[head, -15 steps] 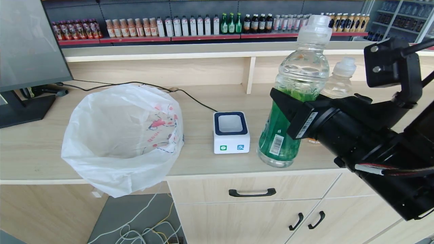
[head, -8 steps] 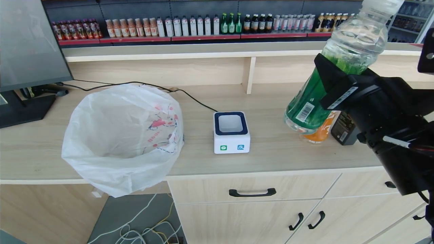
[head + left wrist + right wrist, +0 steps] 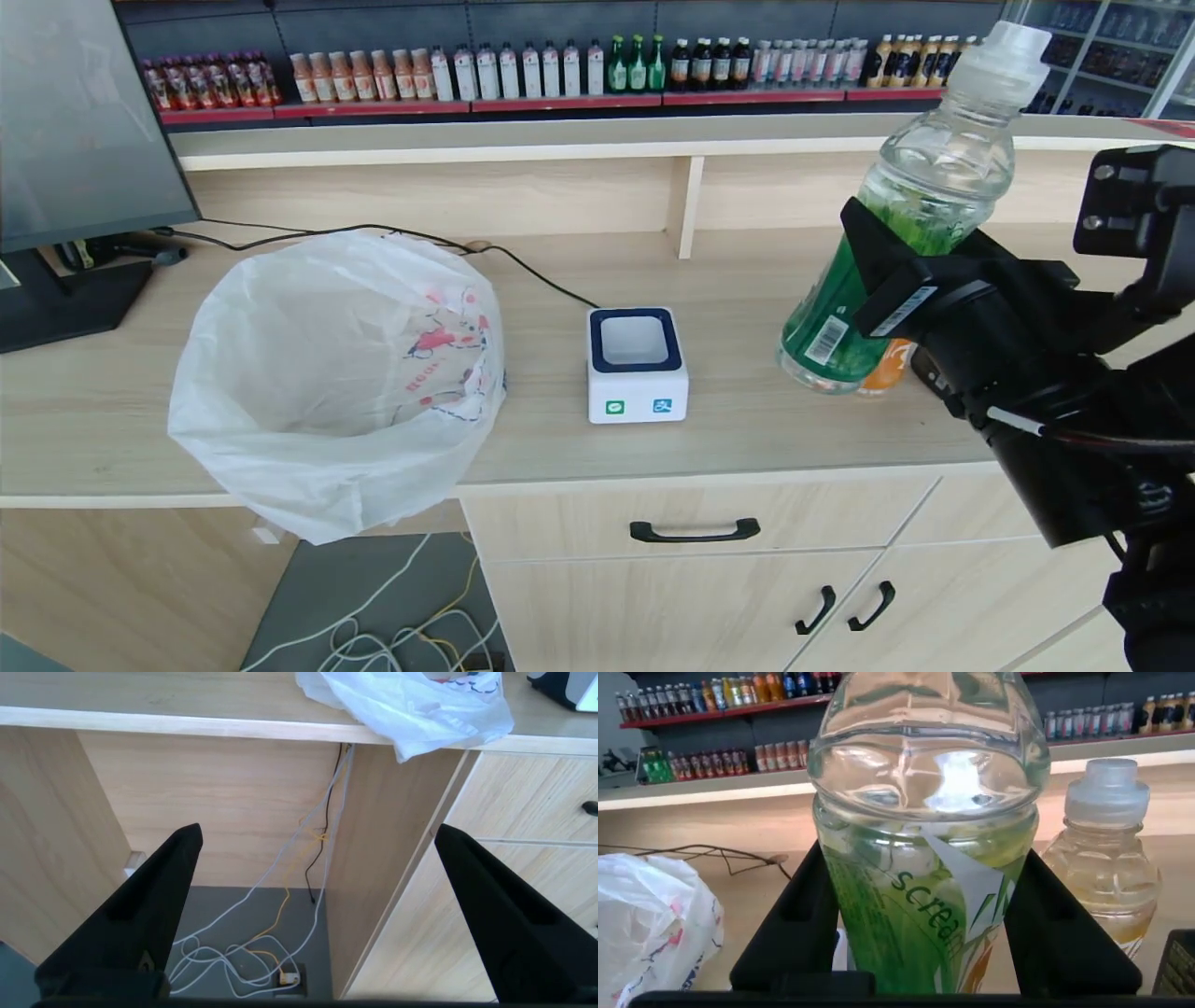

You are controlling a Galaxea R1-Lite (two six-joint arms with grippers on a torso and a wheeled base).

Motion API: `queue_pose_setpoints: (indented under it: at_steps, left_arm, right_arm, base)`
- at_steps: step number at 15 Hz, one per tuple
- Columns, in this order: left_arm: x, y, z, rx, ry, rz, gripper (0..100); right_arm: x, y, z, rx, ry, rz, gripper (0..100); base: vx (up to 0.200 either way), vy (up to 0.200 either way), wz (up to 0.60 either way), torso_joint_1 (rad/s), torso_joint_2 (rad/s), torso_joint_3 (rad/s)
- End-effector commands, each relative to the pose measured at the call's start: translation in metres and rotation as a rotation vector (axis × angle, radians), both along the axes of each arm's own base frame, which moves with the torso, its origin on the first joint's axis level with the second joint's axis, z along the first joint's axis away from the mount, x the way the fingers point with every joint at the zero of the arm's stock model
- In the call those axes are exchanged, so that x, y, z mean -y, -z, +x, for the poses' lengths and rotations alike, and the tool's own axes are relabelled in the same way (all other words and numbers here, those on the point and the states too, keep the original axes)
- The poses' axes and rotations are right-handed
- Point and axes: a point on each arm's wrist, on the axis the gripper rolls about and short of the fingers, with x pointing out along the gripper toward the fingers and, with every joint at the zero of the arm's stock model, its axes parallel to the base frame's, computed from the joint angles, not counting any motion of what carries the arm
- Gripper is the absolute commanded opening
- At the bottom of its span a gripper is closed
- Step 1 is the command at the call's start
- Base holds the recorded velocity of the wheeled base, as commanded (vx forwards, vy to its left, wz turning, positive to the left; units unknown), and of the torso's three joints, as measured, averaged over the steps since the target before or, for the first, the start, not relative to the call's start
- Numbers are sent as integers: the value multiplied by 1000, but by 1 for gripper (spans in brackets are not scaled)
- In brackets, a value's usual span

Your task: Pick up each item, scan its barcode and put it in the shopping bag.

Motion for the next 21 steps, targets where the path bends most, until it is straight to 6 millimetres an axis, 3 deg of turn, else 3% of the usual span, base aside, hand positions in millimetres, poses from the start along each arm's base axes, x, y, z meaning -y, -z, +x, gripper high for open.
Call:
queue_pose_setpoints:
  at_steps: [1, 9, 21]
  left_arm:
    - [0, 0, 0, 0, -1, 0, 100]
    - [0, 0, 0, 0, -1, 0, 100]
    - [0, 0, 0, -1, -1, -1, 100]
  right_arm:
    - [-2, 0, -4, 0, -17, 1, 0]
    - [-6, 4, 4, -12, -104, 62, 0]
    - [1, 15, 3, -55, -91, 60, 0]
  base:
    - [0, 0, 0, 0, 0, 0]
    - [0, 0, 0, 0, 0, 0]
    - [0, 200, 0, 4, 4, 2]
